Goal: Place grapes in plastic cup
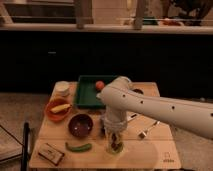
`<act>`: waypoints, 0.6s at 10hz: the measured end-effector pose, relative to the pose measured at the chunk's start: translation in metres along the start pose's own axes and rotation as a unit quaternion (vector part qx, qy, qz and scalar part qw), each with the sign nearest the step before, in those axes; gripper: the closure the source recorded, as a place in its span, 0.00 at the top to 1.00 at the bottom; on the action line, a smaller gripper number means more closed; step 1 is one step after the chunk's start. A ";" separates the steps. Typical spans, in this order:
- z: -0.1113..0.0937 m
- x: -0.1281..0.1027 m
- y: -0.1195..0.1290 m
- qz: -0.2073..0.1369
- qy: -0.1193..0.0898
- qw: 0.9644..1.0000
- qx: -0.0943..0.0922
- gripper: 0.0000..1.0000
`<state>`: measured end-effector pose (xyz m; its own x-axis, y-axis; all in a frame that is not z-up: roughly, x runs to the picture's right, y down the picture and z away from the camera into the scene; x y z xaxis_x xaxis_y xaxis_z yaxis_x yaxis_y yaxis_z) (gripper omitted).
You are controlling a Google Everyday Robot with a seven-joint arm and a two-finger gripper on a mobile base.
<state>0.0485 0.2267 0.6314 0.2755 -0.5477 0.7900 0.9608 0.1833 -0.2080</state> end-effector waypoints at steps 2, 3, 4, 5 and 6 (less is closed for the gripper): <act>0.001 0.000 0.002 0.001 0.000 1.000 0.000 0.69; 0.001 0.000 0.002 0.002 0.001 1.000 0.001 0.76; 0.002 0.000 0.002 0.003 0.002 1.000 0.002 0.79; 0.002 0.001 0.002 0.003 0.002 1.000 0.003 0.80; 0.002 0.001 0.002 0.003 0.003 1.000 0.004 0.80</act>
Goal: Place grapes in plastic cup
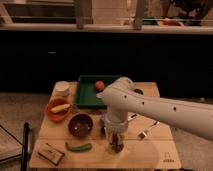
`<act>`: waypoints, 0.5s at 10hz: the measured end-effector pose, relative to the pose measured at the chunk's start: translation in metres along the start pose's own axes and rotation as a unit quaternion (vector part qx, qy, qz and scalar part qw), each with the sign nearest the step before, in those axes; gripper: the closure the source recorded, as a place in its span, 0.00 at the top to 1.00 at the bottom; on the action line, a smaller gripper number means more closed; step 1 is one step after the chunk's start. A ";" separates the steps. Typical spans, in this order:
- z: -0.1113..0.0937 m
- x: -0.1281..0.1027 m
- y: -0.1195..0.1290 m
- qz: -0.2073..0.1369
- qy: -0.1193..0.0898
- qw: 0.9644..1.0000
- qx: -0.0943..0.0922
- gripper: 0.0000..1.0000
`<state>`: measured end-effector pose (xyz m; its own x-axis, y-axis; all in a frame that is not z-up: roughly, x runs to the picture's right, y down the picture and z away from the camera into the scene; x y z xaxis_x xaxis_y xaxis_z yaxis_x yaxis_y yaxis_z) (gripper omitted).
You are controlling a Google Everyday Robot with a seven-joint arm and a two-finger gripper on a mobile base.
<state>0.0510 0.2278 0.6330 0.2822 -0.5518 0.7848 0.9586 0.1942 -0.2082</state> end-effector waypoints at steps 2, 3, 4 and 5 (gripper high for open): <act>-0.001 0.001 0.000 -0.001 0.002 1.000 0.001 0.80; -0.001 0.002 -0.001 -0.001 0.002 1.000 0.001 0.80; -0.001 0.002 -0.001 -0.001 0.003 1.000 0.001 0.80; -0.001 0.003 -0.001 -0.001 0.003 1.000 0.001 0.80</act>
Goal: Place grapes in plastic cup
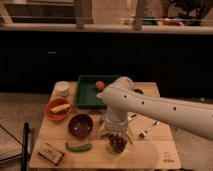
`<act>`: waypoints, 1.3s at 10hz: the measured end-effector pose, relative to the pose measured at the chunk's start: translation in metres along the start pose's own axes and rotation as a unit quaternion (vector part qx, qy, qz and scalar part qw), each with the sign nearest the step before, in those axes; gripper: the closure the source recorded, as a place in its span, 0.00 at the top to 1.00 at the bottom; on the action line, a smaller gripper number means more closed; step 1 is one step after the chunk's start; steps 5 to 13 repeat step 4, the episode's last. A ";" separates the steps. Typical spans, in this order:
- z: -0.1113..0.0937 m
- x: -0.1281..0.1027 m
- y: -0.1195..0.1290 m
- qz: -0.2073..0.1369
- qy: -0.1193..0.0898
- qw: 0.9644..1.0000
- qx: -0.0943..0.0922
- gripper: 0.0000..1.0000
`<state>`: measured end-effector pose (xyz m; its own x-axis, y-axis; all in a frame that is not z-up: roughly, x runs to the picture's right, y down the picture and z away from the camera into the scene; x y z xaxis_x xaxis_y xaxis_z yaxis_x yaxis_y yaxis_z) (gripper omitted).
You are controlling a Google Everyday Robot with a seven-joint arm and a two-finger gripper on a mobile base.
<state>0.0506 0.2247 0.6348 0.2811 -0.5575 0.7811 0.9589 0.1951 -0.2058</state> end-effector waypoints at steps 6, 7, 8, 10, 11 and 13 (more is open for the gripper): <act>-0.005 0.006 0.000 0.011 0.004 1.000 0.013 0.80; -0.005 0.006 0.000 0.011 0.004 1.000 0.013 0.80; -0.005 0.006 0.000 0.011 0.004 1.000 0.013 0.80; -0.005 0.006 0.000 0.011 0.004 1.000 0.013 0.80; -0.005 0.006 0.000 0.011 0.004 1.000 0.013 0.80; -0.005 0.006 0.000 0.011 0.004 1.000 0.013 0.80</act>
